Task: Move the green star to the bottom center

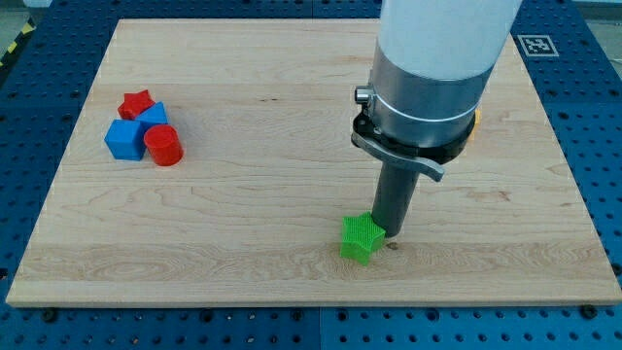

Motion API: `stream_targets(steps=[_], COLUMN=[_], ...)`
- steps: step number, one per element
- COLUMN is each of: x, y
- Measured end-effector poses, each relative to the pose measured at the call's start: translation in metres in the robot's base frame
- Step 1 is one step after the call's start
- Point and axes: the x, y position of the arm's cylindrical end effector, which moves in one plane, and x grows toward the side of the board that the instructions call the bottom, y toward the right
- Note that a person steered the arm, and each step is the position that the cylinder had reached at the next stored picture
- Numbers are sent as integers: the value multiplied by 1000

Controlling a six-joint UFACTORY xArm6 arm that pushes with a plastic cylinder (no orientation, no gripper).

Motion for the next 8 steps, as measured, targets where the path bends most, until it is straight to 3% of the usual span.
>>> stream_targets(steps=[3,4,6,7,8], x=[-12,-80,-268,-336,-341], y=[-33,-33,-35,9,84])
